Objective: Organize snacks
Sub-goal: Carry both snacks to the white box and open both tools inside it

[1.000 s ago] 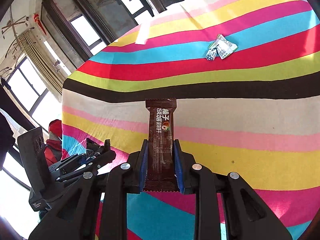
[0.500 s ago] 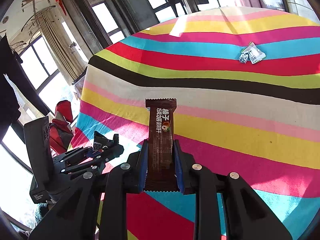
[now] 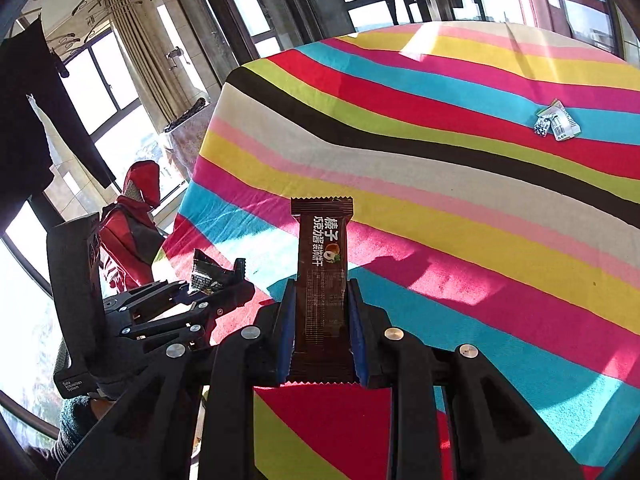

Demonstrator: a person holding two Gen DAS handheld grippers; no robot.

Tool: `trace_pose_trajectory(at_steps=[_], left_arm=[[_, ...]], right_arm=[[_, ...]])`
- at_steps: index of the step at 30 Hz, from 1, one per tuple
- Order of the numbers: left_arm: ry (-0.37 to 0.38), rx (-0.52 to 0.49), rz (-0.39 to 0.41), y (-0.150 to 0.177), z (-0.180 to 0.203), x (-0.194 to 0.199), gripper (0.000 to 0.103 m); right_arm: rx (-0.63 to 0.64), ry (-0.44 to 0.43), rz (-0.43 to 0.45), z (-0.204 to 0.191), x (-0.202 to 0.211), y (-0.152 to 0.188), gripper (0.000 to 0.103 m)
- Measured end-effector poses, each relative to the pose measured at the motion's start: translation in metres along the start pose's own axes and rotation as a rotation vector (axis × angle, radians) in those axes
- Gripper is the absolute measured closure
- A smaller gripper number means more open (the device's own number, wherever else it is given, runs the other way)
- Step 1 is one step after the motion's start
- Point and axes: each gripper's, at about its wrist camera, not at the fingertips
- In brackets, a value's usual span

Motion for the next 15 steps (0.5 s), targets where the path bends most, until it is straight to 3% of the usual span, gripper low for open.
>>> trace_pose_trajectory(at_steps=[15], left_arm=[[-0.084,0.080,-0.007,0.038,-0.049,0.036,0.071]], right_arm=[[0.217,-0.104,-0.091,-0.088,-0.035,0.013,0.078]])
Point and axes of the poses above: each gripper's, at about its wrist camera, not at the fingertips, and x roughly against the way its jaws point, z to its right, y to its underside, and after that the axes turned 4 degrees about x, right-handed
